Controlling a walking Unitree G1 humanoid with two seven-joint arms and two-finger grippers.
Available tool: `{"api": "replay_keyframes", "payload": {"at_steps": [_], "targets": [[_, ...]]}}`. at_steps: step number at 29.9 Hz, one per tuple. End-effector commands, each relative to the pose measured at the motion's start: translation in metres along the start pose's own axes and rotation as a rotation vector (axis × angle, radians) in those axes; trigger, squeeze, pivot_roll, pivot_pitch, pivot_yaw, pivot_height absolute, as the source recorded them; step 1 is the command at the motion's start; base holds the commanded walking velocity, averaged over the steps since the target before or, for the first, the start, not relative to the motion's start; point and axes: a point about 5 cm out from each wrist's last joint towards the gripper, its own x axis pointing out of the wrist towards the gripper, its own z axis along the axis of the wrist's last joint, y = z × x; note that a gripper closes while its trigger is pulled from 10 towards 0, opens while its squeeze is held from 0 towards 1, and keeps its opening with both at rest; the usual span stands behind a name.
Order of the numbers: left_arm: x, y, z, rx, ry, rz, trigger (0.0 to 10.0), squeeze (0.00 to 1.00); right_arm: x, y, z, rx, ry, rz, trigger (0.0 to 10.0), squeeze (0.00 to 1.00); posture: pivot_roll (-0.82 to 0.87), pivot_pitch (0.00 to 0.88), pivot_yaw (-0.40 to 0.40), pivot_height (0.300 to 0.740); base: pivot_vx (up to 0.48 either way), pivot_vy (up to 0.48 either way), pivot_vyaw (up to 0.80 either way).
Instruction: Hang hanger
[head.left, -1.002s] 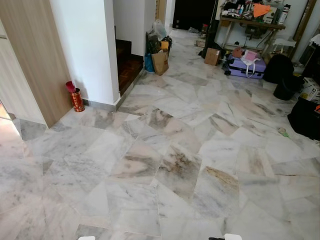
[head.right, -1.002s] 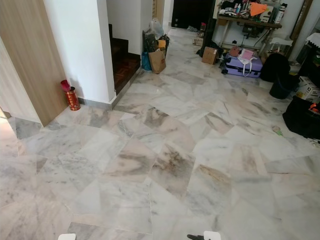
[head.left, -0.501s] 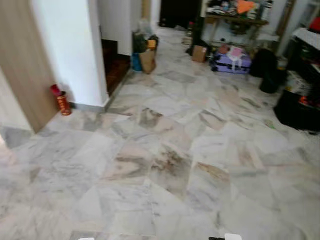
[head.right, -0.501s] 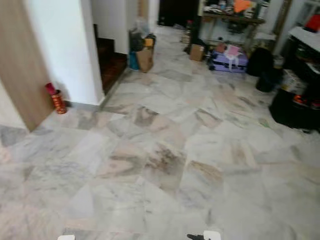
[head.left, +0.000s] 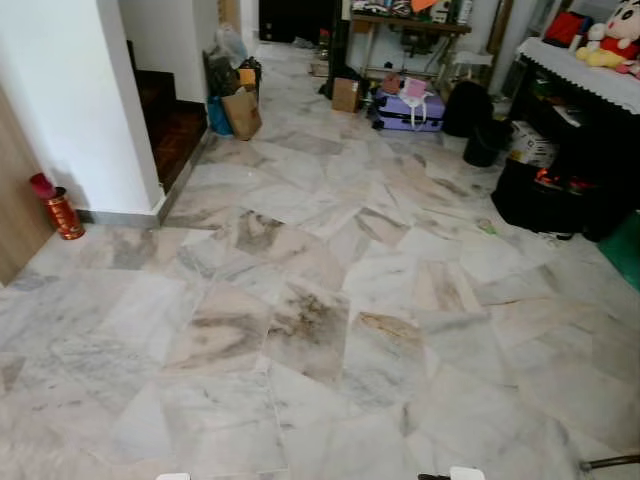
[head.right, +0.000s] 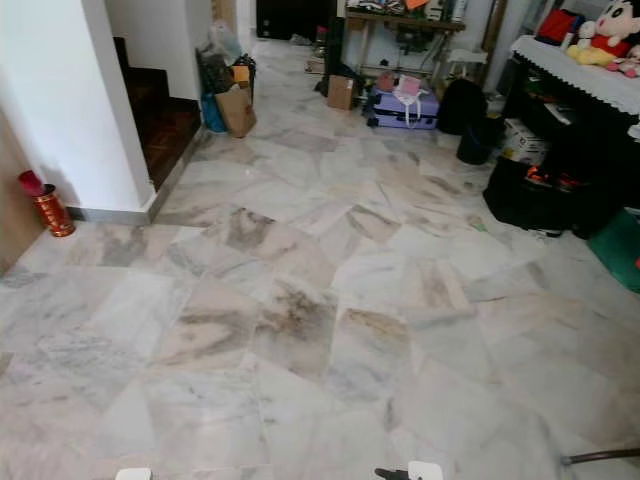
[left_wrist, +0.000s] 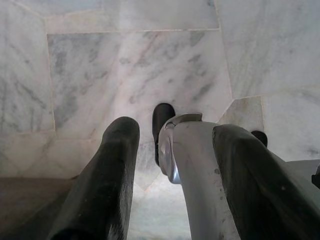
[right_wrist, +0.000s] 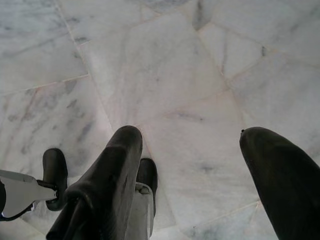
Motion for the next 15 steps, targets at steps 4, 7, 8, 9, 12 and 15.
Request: {"api": "replay_keyframes", "payload": {"at_steps": [4, 7, 8, 9, 12, 15], "targets": [[-0.014, 0.068, -0.02, -0.075, -0.008, 0.131, 10.0, 0.0, 0.001, 0.0, 0.012, 0.251, -0.064, 0.007, 10.0, 0.0, 0.29, 0.0, 0.005, 0.74, 0.0, -0.217, -0.77], [-0.015, 0.074, -0.021, -0.065, -0.005, 0.133, 10.0, 0.0, 0.001, -0.003, 0.012, 0.287, -0.064, -0.021, 10.0, 0.0, 0.3, 0.0, 0.014, 0.74, 0.0, 0.0, -0.77], [-0.016, 0.077, -0.021, -0.044, -0.004, 0.127, 10.0, 0.0, 0.001, -0.002, 0.012, 0.296, -0.065, -0.022, 10.0, 0.0, 0.31, 0.0, 0.013, 0.74, 0.0, 0.0, -0.77], [-0.016, 0.078, -0.021, -0.039, -0.003, 0.127, 10.0, 0.0, 0.001, -0.002, 0.013, 0.297, -0.065, -0.021, 10.0, 0.0, 0.31, 0.0, 0.013, 0.74, 0.0, 0.0, -0.77], [-0.019, 0.089, -0.02, -0.039, 0.003, 0.148, 10.0, 0.0, 0.0, -0.008, 0.012, 0.283, -0.071, -0.011, 10.0, 0.0, 0.32, 0.0, 0.01, 0.74, 0.0, 0.0, -0.77], [-0.021, 0.096, -0.02, -0.02, 0.007, 0.159, 10.0, 0.0, -0.001, -0.013, 0.014, 0.27, -0.073, -0.012, 10.0, 0.0, 0.33, 0.0, 0.011, 0.74, 0.0, 0.0, -0.77]]}}
